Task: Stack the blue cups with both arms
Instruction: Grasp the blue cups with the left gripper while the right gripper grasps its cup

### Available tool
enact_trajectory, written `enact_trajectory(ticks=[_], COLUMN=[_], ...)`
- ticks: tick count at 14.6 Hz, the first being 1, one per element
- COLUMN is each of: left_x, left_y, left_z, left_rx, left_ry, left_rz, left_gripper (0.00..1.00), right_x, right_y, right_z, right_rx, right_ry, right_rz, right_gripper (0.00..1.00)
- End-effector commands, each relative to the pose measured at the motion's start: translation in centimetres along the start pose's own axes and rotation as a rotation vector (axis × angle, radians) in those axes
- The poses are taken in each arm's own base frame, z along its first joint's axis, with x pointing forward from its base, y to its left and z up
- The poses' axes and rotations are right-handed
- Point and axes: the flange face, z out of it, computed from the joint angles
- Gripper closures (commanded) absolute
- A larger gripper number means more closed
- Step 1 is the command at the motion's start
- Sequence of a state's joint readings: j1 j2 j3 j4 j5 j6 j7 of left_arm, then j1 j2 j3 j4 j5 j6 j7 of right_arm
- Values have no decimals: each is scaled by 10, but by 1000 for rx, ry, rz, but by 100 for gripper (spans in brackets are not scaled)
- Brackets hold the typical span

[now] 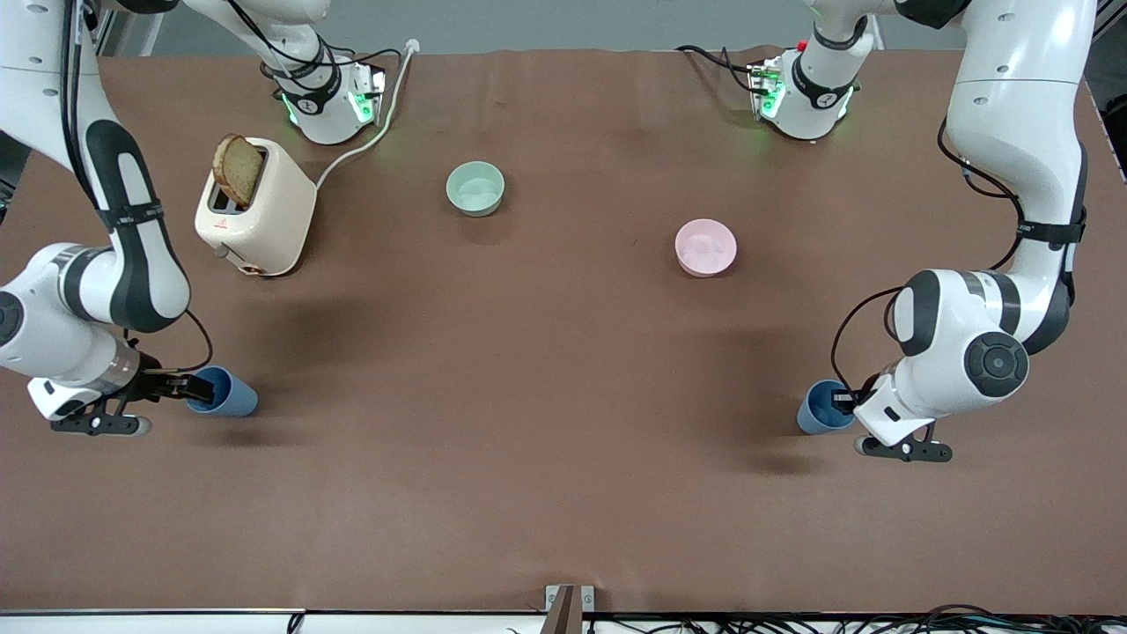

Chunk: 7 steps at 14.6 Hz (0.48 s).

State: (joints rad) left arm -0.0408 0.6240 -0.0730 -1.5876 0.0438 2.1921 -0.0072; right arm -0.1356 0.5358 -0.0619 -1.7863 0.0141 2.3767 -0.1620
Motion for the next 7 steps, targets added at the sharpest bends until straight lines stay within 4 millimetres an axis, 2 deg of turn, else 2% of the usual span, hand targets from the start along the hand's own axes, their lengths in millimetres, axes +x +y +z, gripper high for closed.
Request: enact_trajectory(ticks=[1, 2, 3, 4, 5, 6, 7], left_x=[-5, -7, -10, -14, -20, -25, -34], left_y=[40, 59, 83, 110, 141, 174, 216], left_z=[-44, -55, -68, -72, -76, -82, -83], left_rx=[-1, -4, -12, -20, -32, -43, -48], left_ry=[11, 2, 5, -2, -3, 3, 3], left_rz=[-4, -14, -33, -60, -93, -135, -172], left_gripper=[100, 100, 100, 100, 100, 100, 100], right_x=[-7, -8, -8, -8, -8, -9, -9], right_y=[-1, -1, -1, -3, -3, -1, 2], right_z=[8, 12, 13, 16, 16, 18, 18], right_rx=[-11, -12, -12, -11, -11, -11, -10], right_ry=[-4, -5, 0, -6, -6, -11, -14], right_rz=[-28, -28, -30, -33, -53, -76, -74], right_gripper=[0, 1, 9, 23, 41, 64, 83])
